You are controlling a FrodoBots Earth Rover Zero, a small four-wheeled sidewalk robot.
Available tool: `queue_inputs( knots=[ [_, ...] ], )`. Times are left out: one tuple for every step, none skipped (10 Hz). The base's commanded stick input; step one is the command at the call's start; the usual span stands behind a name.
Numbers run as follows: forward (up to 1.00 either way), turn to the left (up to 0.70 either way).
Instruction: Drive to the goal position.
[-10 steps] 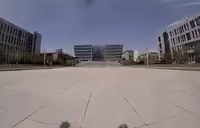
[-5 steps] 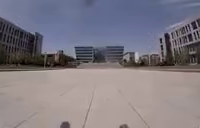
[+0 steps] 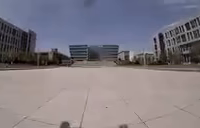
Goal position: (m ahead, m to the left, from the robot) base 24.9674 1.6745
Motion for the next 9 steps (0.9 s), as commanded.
queue_inputs(
  knots=[
    [0.7, 0.0],
    [0.7, 0.0],
    [0.7, 0.0],
    [0.7, 0.0],
    [0.7, 0.0],
    [0.7, 0.0],
    [0.7, 0.0],
    [0.7, 0.0],
    [0.7, 0.0]
  ],
)
